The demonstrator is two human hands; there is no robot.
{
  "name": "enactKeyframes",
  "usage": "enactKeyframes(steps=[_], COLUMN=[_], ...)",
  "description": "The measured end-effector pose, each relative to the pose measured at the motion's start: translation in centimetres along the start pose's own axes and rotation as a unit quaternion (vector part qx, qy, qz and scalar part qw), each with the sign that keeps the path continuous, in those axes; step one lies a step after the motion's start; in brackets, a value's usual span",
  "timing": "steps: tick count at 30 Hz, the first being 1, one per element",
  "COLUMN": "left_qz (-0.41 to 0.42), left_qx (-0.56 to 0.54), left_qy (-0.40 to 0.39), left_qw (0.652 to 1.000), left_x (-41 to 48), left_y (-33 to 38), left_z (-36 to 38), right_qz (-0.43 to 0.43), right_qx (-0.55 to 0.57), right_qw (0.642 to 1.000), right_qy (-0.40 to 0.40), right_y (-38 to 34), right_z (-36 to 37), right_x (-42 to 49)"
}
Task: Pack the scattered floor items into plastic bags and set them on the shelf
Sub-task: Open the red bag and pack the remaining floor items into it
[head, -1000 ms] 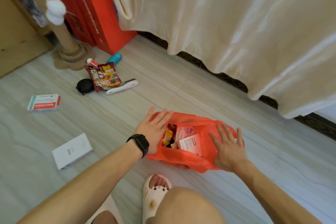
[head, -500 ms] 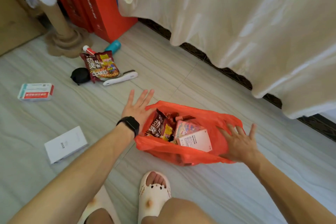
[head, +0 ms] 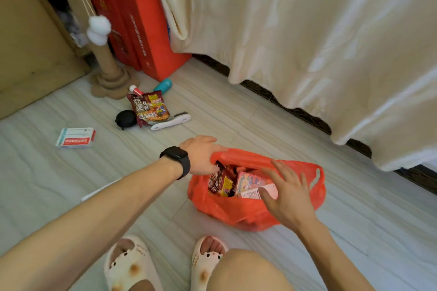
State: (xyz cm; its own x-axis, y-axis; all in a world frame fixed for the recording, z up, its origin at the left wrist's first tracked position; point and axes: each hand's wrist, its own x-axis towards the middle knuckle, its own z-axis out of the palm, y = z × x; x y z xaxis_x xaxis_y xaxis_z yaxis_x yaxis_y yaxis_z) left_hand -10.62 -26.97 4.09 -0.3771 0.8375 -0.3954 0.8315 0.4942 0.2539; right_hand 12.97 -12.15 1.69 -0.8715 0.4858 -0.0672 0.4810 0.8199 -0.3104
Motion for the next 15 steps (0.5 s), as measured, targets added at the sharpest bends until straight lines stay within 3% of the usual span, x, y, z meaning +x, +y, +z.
enactKeyframes(steps=[4,7,15], left_qz=[-0.012,-0.068,-0.328], left_qx=[0.111,0.145,-0.024], left_qy=[0.044,0.043,0.007], left_qw=[0.993,0.986,0.944], left_x=[-3.8,-7.9,-18.0], left_y=[-3.3,-7.0,-16.8], left_z=[-3.4,-3.9,4.4], right_qz=[-0.075,-0.117,-0.205], right_qx=[0.053,0.083,0.026], right_qw=[0.995,0.989,0.978], right_qy=[0.031,0.036,-0.022], right_y=[-4.7,-8.2,-15.8], right_z=[-0.9,-0.9,2.7], right_x=[0.8,2.1,6.6])
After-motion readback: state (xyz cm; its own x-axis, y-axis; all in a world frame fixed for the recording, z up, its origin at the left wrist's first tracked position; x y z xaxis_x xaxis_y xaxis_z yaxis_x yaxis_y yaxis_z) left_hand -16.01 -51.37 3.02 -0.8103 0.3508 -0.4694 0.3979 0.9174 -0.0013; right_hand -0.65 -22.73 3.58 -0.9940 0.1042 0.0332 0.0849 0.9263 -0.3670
